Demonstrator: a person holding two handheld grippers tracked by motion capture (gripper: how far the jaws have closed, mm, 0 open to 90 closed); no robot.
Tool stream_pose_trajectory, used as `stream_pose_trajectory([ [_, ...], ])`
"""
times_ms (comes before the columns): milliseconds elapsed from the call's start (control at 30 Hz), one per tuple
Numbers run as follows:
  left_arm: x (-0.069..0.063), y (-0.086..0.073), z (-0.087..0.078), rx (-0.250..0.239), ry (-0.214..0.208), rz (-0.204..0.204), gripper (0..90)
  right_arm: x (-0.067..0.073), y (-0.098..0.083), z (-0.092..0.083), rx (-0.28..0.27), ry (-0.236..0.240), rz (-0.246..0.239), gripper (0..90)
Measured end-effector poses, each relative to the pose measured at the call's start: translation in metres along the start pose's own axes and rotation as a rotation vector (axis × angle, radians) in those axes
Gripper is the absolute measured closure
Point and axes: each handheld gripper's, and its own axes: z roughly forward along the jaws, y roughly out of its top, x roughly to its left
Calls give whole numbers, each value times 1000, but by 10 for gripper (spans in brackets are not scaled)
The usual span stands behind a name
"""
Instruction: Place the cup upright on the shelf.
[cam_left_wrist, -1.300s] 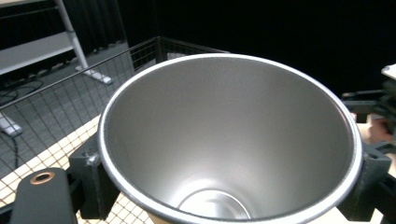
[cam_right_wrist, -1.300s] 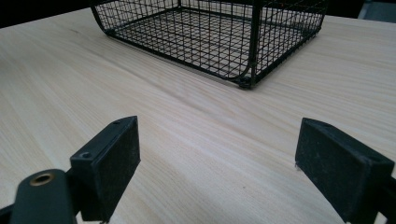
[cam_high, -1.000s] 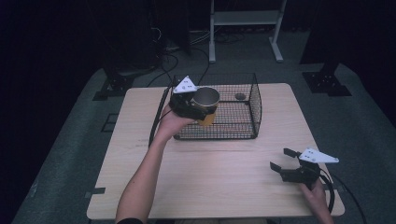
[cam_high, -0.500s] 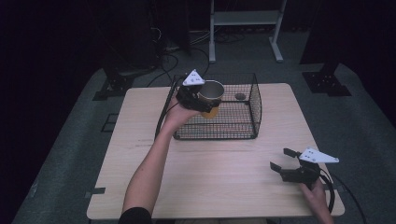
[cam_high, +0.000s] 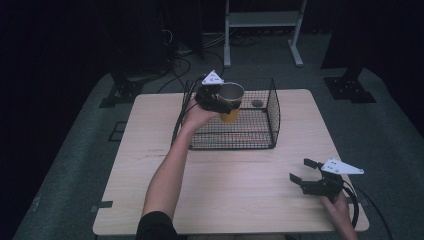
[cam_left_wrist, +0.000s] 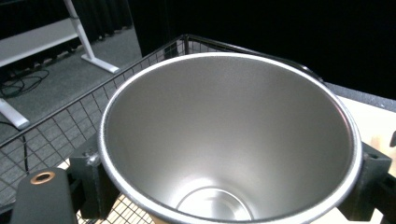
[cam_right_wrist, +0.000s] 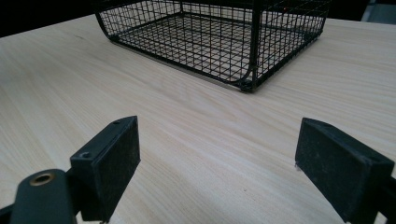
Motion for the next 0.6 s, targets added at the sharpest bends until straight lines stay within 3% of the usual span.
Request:
stream_pose_trajectory([
  [67, 1, -1, 4, 3, -2, 3, 136, 0, 0, 0, 0, 1, 2, 130],
  [233, 7, -10, 19, 19, -18, -31, 135, 0, 0, 0, -6, 6, 3, 129],
  [333, 10, -13, 24, 5, -28, -53, 135, 0, 0, 0, -6, 6, 2, 130],
  [600, 13, -14, 39, 25, -35, -37, 135, -1, 0, -1, -6, 8, 5, 130],
])
